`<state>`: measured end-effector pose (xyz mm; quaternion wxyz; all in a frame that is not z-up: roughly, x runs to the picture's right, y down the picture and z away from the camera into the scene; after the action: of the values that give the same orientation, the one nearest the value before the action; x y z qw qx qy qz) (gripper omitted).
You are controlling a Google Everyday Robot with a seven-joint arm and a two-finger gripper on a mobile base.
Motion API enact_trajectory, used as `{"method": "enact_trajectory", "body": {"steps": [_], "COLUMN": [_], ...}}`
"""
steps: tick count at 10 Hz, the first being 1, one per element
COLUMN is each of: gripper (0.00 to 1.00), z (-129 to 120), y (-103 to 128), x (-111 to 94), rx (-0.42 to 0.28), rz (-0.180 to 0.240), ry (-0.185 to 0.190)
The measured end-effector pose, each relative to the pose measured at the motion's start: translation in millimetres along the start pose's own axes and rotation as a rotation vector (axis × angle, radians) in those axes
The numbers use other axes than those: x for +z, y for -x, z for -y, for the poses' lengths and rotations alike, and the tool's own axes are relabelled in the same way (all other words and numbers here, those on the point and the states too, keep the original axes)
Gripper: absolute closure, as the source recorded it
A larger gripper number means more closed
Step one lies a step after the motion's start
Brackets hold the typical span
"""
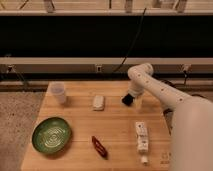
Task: Place the eraser on the white sponge
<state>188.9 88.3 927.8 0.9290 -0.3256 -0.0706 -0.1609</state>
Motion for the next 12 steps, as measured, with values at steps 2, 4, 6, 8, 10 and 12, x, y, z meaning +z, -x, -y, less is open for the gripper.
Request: {"method": "enact_trajectory", "body": {"steps": [2, 4, 6, 8, 10, 12], "gripper": [0.2, 0.2, 0.2, 0.2, 0.2, 0.26], "z": [1.4, 2.4, 2.0, 2.7, 2.7, 2.6], "y": [3.0, 5.1, 5.1, 7.7, 8.3, 8.9], "x": [4.0, 7.5, 10.7, 13.5, 15.1, 16.7], "rx": [-0.001, 0.003, 0.008, 0.01, 0.014, 0.02], "rz": [0.003, 0.007, 0.011, 0.016, 0.019, 0.024], "ry": [0.007, 0.013, 0.017, 0.022, 0.025, 0.029]}}
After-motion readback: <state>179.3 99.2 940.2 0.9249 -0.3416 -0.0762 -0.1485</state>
